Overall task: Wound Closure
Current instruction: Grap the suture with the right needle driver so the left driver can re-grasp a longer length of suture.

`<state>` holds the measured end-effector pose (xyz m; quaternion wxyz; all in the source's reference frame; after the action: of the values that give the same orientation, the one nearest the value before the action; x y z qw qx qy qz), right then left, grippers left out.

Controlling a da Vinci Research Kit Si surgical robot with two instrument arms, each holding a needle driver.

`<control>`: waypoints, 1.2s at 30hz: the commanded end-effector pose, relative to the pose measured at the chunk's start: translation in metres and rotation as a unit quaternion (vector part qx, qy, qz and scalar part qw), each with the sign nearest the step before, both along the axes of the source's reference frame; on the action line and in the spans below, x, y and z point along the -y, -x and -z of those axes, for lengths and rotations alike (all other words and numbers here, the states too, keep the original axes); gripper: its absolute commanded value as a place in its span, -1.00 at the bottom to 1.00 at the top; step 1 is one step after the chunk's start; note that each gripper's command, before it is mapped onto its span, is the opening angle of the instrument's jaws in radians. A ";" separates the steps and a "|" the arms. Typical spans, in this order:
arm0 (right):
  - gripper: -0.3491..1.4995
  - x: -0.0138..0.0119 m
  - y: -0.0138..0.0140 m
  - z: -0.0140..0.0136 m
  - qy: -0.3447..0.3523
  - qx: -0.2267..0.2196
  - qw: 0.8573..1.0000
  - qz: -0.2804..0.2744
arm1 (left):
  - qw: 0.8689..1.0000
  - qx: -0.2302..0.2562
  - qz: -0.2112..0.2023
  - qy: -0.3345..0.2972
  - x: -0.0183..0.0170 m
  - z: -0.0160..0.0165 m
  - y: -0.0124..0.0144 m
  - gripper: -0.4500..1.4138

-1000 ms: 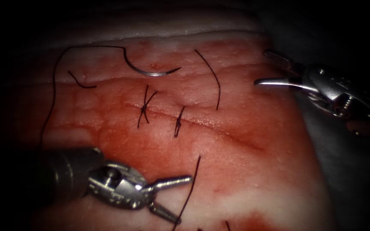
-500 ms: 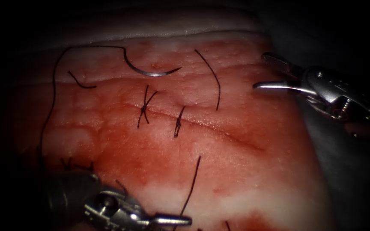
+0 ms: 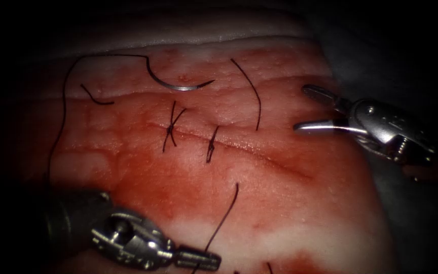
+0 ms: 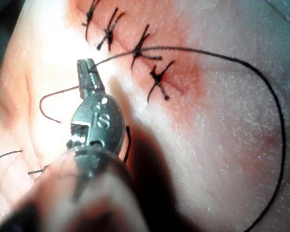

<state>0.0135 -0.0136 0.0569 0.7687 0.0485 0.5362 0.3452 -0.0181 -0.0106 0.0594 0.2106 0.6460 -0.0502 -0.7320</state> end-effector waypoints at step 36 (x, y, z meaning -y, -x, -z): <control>-0.20 0.0047 -0.0126 0.0029 0.281 0.104 0.945 0.134 | 0.994 0.055 0.025 -0.090 -0.0084 -0.0008 0.0018 -1.00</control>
<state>0.0252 -0.0185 0.0536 0.8426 -0.1351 0.5155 0.0779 -0.0194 -0.0026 0.0597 0.1304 0.7000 -0.0110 -0.7021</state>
